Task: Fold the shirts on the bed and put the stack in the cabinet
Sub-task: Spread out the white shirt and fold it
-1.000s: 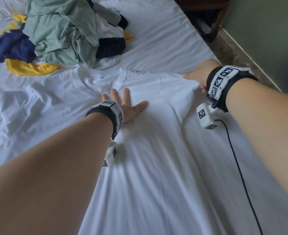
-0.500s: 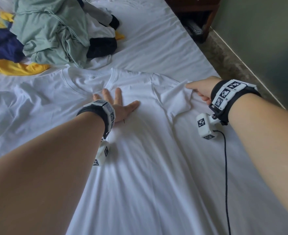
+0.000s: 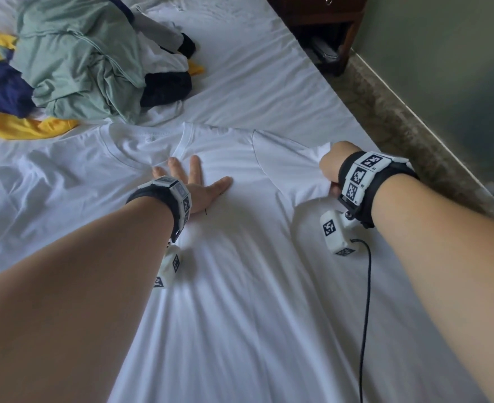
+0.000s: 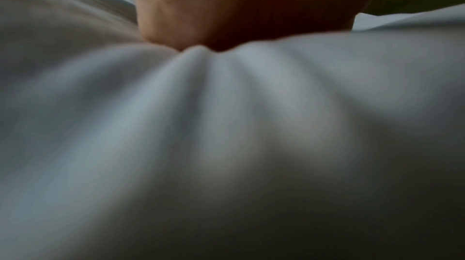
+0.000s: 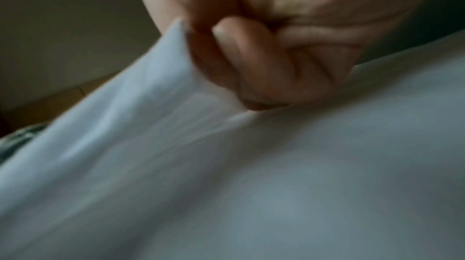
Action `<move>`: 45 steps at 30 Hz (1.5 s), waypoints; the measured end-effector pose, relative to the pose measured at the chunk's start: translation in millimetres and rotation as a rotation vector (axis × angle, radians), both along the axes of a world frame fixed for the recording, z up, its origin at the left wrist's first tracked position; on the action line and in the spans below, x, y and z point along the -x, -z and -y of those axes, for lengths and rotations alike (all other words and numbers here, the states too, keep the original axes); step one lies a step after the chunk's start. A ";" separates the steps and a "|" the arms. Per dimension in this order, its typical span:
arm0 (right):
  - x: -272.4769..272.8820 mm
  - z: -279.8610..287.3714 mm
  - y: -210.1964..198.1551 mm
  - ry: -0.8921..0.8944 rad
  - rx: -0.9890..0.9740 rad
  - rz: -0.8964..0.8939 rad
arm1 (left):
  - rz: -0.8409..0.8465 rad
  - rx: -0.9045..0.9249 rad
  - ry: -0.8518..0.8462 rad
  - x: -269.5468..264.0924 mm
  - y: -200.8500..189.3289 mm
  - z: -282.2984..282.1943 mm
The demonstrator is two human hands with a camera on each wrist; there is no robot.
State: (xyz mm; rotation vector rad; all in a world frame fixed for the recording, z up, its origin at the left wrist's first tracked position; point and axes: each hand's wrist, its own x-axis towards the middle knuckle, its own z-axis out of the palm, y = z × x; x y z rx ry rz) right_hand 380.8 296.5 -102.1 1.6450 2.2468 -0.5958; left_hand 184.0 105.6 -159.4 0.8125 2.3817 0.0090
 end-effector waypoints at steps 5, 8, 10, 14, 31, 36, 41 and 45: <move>-15.0 1.4 10.2 0.112 -0.152 -0.142 | -0.034 0.017 0.001 0.3 2.3 -3.1; -10.0 9.2 17.2 -0.167 -0.250 -0.156 | -0.041 0.021 -0.003 1.2 5.1 -4.7; -13.2 12.0 31.0 -0.323 -0.131 -0.002 | -0.042 0.031 -0.002 1.5 5.5 -4.5; -21.5 -0.4 46.0 -0.347 -0.035 0.113 | -0.037 0.031 -0.007 0.8 6.3 -4.8; -36.9 -42.3 52.4 0.020 0.124 -0.533 | -0.131 0.019 0.233 -74.6 -2.0 -88.3; -11.5 -50.2 40.2 0.040 -0.086 -0.191 | -0.095 0.019 0.201 -73.7 13.1 -91.6; -4.0 -50.5 26.0 -0.028 -0.064 -0.267 | -0.144 0.003 0.232 -77.6 10.0 -89.3; 5.3 -31.8 -12.1 0.011 -0.086 -0.499 | -0.070 -0.115 0.236 -70.6 -19.1 -78.9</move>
